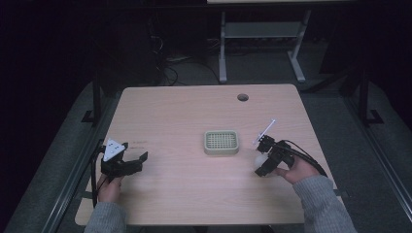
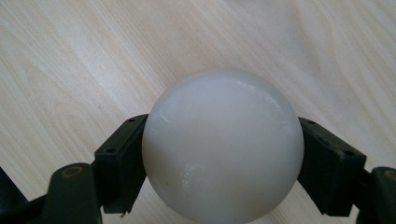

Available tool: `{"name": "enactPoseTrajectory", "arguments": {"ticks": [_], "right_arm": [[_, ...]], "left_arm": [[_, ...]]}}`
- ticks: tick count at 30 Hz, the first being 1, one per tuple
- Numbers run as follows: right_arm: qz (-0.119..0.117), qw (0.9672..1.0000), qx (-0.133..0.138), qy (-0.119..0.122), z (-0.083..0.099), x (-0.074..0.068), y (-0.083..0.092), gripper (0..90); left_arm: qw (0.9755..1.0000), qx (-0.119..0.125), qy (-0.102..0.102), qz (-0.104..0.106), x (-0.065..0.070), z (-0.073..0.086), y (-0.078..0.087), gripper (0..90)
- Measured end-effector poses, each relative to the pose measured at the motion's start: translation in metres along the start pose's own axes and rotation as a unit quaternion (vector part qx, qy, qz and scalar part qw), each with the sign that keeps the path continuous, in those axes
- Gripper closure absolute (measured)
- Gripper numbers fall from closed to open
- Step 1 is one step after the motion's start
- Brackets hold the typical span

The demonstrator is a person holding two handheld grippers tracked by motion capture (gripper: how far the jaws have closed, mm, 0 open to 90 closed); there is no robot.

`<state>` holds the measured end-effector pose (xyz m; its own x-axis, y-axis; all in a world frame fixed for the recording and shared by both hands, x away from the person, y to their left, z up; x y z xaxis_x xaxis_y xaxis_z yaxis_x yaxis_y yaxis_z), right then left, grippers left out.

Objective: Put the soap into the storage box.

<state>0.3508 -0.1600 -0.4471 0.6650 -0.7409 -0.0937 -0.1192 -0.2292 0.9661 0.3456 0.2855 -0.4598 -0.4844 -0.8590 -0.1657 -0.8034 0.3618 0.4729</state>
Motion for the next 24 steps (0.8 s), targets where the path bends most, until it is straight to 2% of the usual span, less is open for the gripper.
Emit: {"name": "enactPoseTrajectory", "arguments": {"ticks": [24], "right_arm": [[-0.001,1.0000,-0.005,0.006,-0.018,0.002,0.007,23.6]], "left_arm": [[1.0000,0.004,0.005,-0.002,-0.001,-0.001,0.001,14.8]]}}
Point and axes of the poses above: each handheld gripper's, and its own axes: y roughly backward along the jaws, z roughly out of its underside, x roughly to its right, the point moved 5 cm from there along -y, roughly forward along the jaws, and after that the axes turned 8 degrees about -y, right-handed, at the moved point
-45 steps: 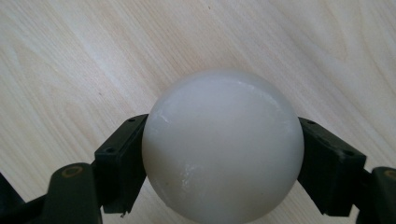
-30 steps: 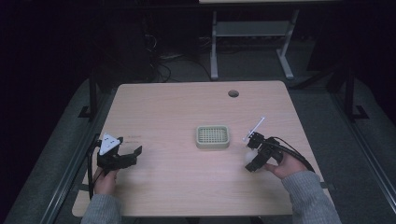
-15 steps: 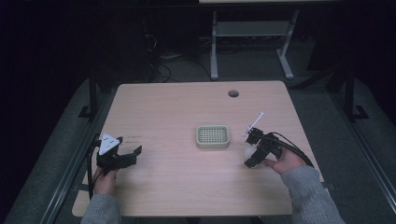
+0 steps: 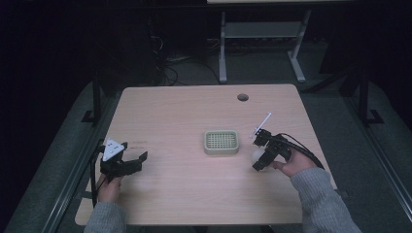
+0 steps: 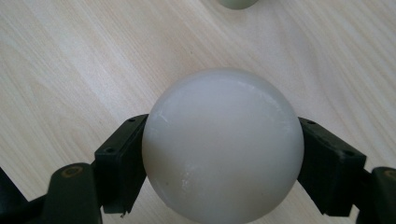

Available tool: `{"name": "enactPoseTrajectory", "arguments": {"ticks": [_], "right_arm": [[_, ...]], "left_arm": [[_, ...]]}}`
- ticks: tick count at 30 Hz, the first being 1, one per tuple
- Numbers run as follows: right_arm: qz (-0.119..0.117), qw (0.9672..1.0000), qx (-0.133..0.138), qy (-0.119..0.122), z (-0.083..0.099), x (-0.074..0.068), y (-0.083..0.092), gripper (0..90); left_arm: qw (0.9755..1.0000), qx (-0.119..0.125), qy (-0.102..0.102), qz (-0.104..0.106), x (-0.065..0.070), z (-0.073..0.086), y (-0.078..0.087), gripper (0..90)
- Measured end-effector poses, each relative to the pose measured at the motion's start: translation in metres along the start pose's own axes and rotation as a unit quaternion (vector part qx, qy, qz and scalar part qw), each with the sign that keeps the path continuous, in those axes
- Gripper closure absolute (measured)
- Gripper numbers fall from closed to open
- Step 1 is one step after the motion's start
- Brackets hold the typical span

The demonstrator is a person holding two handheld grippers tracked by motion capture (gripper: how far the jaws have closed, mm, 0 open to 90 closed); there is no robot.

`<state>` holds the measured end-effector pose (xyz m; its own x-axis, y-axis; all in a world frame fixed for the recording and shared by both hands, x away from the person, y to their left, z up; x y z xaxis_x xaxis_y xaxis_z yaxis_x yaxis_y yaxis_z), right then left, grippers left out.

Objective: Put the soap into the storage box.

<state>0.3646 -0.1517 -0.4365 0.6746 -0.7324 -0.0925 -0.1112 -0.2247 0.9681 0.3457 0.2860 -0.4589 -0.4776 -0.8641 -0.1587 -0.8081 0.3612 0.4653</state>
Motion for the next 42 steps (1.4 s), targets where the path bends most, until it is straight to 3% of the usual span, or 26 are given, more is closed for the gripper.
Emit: {"name": "enactPoseTrajectory", "arguments": {"ticks": [42], "right_arm": [[-0.005,0.9997,-0.012,0.021,-0.050,-0.001,0.007,23.6]], "left_arm": [[1.0000,0.000,0.003,-0.001,-0.002,-0.001,0.001,14.8]]}}
Point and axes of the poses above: each handheld gripper's, and its own axes: y roughly backward along the jaws, z roughly out of its underside, x roughly to its right, the point moved 5 cm from there along -y, roughly forward along the jaws, and after that the axes turned 8 degrees about -y, right-handed, at the moved point
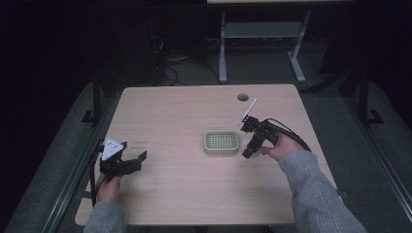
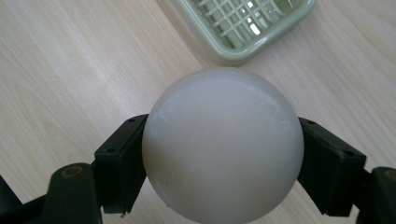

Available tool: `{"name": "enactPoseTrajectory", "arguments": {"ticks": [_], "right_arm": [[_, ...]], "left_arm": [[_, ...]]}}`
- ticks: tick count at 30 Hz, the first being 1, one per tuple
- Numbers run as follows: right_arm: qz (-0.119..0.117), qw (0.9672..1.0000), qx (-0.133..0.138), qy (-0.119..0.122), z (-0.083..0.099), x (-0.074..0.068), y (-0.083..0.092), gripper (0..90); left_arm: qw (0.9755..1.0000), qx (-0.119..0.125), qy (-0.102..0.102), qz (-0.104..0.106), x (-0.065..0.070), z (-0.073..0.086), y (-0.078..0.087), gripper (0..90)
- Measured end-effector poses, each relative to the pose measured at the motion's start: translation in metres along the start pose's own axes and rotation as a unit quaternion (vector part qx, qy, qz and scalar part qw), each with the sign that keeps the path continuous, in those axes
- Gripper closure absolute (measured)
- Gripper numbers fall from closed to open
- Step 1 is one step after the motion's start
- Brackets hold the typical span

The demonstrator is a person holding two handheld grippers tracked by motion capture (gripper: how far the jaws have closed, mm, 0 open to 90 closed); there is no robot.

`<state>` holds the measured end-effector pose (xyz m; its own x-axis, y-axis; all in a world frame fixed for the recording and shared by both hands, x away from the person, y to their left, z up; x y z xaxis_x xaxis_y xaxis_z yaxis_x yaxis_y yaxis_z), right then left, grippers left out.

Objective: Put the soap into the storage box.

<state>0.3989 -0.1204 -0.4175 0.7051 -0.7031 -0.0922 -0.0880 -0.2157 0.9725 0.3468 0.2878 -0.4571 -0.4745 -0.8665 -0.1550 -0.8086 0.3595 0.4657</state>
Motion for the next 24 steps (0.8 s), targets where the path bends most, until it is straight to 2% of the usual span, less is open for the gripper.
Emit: {"name": "enactPoseTrajectory", "arguments": {"ticks": [24], "right_arm": [[-0.001,0.9999,-0.015,0.008,-0.030,-0.002,-0.005,23.5]], "left_arm": [[1.0000,0.000,-0.003,0.000,-0.001,-0.001,0.001,14.8]]}}
Point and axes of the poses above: each handheld gripper's, and its own axes: y roughly backward along the jaws, z roughly out of its underside, x roughly to its right, the point moved 5 cm from there along -y, roughly forward along the jaws, and after that the axes turned 8 degrees about -y, right-handed, at the moved point
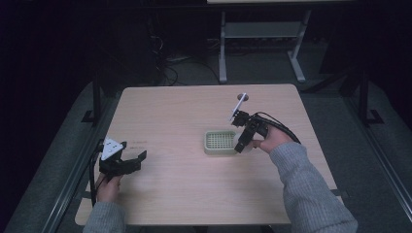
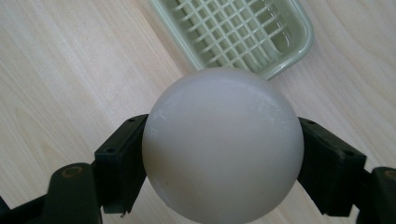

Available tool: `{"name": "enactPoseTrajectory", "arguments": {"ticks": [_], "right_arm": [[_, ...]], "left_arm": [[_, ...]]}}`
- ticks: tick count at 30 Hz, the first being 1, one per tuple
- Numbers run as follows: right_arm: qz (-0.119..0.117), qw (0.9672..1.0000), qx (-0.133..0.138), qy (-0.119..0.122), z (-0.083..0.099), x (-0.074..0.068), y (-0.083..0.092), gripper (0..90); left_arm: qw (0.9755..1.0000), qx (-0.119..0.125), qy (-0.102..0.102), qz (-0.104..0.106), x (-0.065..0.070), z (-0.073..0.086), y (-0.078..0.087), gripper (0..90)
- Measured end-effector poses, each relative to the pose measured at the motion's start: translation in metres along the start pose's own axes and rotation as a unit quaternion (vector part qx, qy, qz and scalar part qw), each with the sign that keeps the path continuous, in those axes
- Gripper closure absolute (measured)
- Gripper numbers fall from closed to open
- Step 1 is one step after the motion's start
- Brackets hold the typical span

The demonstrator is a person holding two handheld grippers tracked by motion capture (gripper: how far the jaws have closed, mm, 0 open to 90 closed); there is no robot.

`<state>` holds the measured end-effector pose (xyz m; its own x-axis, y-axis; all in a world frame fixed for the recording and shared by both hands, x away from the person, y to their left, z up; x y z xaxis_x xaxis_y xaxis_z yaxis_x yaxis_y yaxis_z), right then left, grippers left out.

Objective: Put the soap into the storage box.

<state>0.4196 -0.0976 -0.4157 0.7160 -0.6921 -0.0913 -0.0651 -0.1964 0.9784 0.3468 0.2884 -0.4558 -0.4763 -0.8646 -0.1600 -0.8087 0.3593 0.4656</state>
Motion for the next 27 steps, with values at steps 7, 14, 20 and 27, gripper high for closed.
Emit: {"name": "enactPoseTrajectory", "arguments": {"ticks": [7,14,20,27], "right_arm": [[0.000,1.0000,-0.001,0.004,-0.008,0.000,0.000,23.6],[-0.006,1.0000,-0.004,0.001,-0.013,0.000,-0.004,23.5],[-0.010,0.9999,-0.009,-0.001,-0.016,0.001,-0.008,23.5],[-0.008,0.9999,-0.013,0.001,-0.023,0.001,-0.008,23.5]], "left_arm": [[1.0000,-0.001,0.001,0.001,0.000,0.000,0.000,14.8],[1.0000,-0.002,0.000,0.000,0.000,0.000,0.000,14.9],[1.0000,0.000,0.002,-0.001,-0.001,-0.001,0.001,14.9],[1.0000,0.001,0.004,0.000,-0.001,-0.001,0.001,14.8]]}}
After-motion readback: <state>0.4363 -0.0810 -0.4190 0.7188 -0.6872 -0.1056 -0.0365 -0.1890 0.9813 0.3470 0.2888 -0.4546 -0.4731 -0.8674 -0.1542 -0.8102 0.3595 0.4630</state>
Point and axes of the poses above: each handheld gripper's, and its own axes: y roughly backward along the jaws, z roughly out of its underside, x roughly to its right, the point moved 5 cm from there along -y, roughly forward along the jaws, and after that the axes turned 8 degrees about -y, right-handed, at the moved point
